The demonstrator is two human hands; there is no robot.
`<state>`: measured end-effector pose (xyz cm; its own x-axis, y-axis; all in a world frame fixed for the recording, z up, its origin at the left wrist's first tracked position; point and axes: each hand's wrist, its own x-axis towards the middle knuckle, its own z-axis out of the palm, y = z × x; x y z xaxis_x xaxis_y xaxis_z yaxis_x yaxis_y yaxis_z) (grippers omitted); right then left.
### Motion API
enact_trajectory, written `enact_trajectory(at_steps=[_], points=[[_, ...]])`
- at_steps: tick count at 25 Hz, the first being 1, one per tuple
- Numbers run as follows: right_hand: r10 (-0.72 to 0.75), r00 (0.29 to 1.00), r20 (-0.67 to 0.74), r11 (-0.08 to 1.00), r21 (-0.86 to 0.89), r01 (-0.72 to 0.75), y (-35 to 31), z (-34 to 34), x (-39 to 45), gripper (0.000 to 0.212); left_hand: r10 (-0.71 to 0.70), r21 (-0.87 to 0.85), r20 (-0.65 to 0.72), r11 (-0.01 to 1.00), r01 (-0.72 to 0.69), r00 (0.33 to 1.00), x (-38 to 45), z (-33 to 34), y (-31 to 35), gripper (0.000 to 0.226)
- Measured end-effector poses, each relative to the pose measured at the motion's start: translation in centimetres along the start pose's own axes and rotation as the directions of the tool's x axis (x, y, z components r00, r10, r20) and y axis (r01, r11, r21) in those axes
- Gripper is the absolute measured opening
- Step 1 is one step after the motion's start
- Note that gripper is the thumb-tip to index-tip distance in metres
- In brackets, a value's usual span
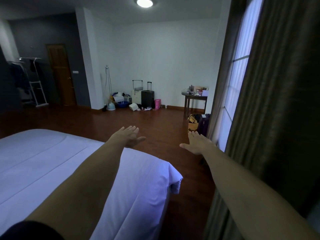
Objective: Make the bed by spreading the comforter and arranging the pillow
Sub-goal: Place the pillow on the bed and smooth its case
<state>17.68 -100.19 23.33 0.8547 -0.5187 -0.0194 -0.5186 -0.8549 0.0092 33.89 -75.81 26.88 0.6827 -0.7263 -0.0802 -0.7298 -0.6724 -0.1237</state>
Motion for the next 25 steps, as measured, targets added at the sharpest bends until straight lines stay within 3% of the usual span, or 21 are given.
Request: enact_trajectory(at_steps=[15, 25], points=[[0.083, 0.996, -0.045, 0.996, -0.037, -0.084, 10.3, -1.4, 34.4, 0.088, 0.057, -0.010, -0.015, 0.998, -0.057, 0.998, 38.8, -3.3, -1.2, 0.077], [0.023, 0.999, -0.030, 0.999, -0.024, -0.024, 20.6, -1.0, 58.9, 0.089, -0.035, -0.015, 0.002, 0.999, 0.035, 0.999, 63.1, -4.8, 1.8, 0.076]])
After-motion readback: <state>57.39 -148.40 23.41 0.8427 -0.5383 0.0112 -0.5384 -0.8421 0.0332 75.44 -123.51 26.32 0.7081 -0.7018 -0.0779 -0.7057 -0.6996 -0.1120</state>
